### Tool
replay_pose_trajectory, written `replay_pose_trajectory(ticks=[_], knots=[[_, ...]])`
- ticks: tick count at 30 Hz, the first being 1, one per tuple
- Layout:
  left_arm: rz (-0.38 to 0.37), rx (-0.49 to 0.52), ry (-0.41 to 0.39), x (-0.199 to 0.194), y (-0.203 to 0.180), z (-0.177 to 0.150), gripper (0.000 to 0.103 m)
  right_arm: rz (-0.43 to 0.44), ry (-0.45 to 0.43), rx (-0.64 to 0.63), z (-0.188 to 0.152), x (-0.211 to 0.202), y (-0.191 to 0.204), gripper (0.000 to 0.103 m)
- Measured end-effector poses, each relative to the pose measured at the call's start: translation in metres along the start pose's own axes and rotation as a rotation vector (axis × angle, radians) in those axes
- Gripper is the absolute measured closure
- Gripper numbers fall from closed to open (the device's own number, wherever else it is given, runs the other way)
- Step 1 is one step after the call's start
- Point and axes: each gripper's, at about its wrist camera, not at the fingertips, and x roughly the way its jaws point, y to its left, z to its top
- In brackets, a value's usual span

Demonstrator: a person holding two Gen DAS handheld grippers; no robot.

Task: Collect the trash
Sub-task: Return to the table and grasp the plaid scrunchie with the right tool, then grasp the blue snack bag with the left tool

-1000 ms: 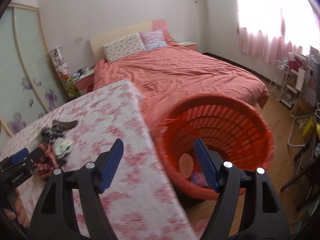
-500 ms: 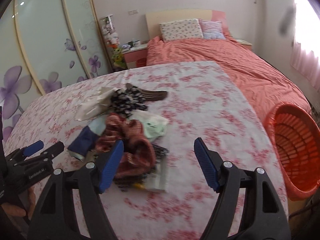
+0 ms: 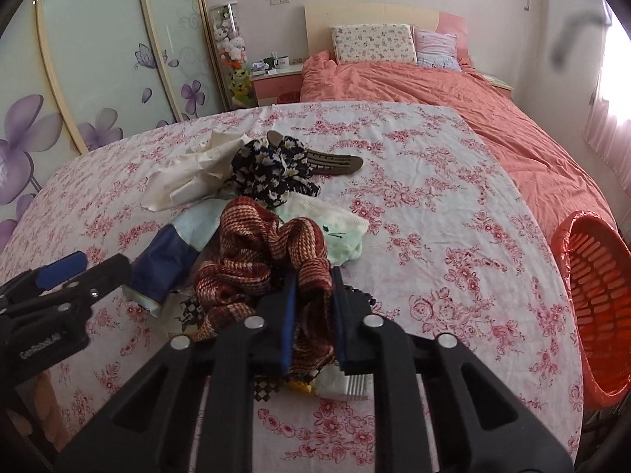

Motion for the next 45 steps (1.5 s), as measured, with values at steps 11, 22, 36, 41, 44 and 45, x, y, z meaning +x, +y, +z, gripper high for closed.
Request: replay_pose_trajectory(ticks=[11,22,36,41,44,45], knots=[[0.001,0.054,0.046,0.028,-0.031,0.002,0.027,-0.143,-0.077,0.157,0.008,-0.020,-0.068,0.089],[-0.002,0.010,0.085,0.041,-0.024,0.002,0.035,-0.190,0.016,0.227,-0.006,0.011,-0.112,0.067],[-0.035,-0.005,0.102,0.052,-0.029,0.006,0.042,-0.254,0.064,0.197,-0.008,0.030,-0.112,0.065],[-0.032,0.009,0.097,0.053,-0.031,0.005,0.049,-0.247,0.063,0.202,-0.007,0.030,-0.113,0.064],[-0.031,0.011,0.094,0.051,-0.029,0.004,0.055,-0.245,0.062,0.204,-0.007,0.030,-0.113,0.064],[-0.030,0.010,0.093,0.050,-0.028,0.004,0.057,-0.244,0.062,0.205,-0.007,0.030,-0.113,0.064]])
